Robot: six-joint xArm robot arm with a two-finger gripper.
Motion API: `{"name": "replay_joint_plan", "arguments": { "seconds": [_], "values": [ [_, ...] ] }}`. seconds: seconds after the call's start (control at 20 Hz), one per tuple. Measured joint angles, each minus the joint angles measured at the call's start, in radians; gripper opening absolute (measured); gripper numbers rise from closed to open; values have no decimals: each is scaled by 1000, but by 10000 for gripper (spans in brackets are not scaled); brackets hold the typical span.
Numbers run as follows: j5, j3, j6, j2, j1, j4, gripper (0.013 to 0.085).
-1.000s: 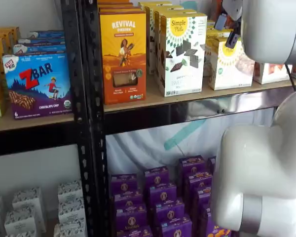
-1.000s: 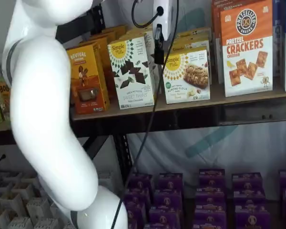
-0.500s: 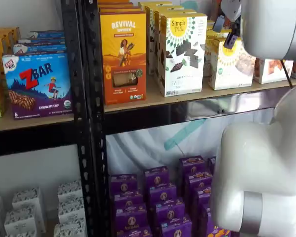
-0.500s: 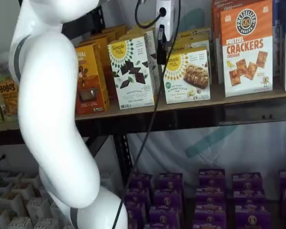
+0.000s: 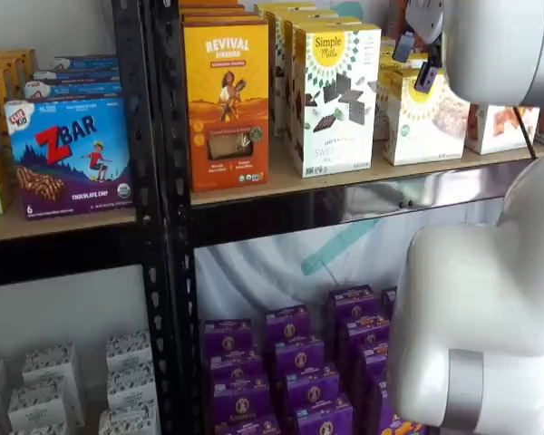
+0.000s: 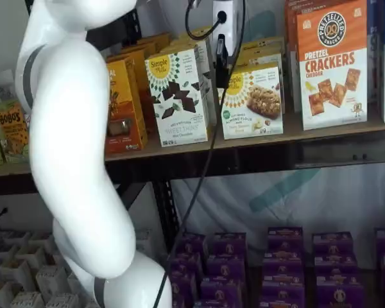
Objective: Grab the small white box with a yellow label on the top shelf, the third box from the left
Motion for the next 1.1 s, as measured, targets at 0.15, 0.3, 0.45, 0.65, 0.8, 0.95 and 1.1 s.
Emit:
{"name": "replay_joint_plan", "arguments": {
  "seconds": [0.15, 0.3, 0.45, 0.65, 0.8, 0.95, 1.1],
  "values": [
    [7, -6, 2, 12, 9, -25, 850],
    [22, -22, 8, 30, 21, -61, 850],
    [14, -19, 7, 35, 25, -74, 850],
    [-5, -11, 8, 36, 34, -99, 850],
    [6, -20, 18, 46, 52, -145, 850],
    [24, -34, 29, 59, 66, -175, 850],
    [48, -58, 43, 79, 84, -209, 850]
  ]
}}
